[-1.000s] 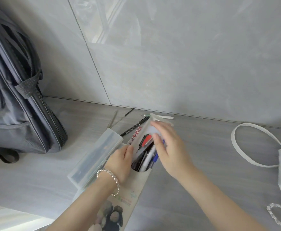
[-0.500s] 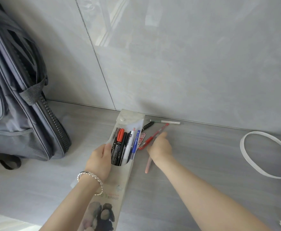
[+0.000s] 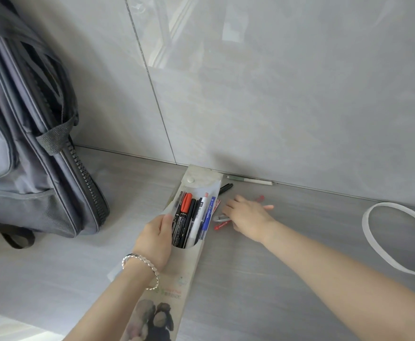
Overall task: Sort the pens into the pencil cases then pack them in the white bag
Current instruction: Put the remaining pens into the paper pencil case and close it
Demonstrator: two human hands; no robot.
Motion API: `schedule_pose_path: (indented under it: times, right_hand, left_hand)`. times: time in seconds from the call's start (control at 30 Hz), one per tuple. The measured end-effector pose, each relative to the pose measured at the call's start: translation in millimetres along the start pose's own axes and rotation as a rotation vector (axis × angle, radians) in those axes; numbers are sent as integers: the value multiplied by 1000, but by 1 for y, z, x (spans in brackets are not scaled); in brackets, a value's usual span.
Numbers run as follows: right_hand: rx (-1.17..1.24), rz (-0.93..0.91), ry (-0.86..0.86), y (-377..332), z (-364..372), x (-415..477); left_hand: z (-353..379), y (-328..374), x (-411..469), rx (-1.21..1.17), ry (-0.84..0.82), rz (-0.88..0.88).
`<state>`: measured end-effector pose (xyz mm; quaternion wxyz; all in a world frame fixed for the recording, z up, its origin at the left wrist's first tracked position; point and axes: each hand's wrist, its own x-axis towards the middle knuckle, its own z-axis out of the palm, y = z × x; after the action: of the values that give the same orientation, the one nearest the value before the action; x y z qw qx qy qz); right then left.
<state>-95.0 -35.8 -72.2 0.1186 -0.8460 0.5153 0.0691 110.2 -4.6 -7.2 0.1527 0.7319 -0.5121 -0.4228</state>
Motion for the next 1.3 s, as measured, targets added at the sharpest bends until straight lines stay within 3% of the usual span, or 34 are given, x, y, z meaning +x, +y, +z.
schedule_pose_path:
  times: [0.1,0.17,0.23,0.3,0.37,0.43,0.6,0.67,0.73,0.87,1.13,1.2,1.3]
  right_hand:
    - [40,153,-167,12,2,-13]
    - [278,310,-131,19,1,-27]
    - [637,492,67,20,-10,-39]
    - [1219,626,394,14,-30,-48]
    - [1860,551,663,2,-58,-57]
    - [2125,416,753,-16,-78,-66]
    - [2032,384,717,-56,-67,-76]
    - [1940,391,778,-59,-63,-83]
    - [1698,408,794,-60,-60,-92]
    - [1107,465,626,-62,-47,-107]
    - [580,312,731,-51,-26,-122]
    - [642,379,782,-52,-23,-123]
    - [1383,714,635,-59,-35,-124]
  left_hand:
    - [0,0,-1,-1,6,7]
    - [1,-1,-2,2,6,11]
    - [5,-1,-5,13,-4,12]
    - [12,-1,-9,21,-31,13]
    - [20,-1,-13,20,-71,32]
    - [30,2,-19,21,-110,66]
    - [48,15,-37,35,-143,173]
    - [50,20,-45,46,-138,204]
    - [51,22,-50,41,-131,213]
    - [56,21,-55,75,-161,227]
    - [64,28,-68,-8,-171,209]
    - [63,34,-67,-38,-158,216]
    - [61,43,-63,-104,-91,231]
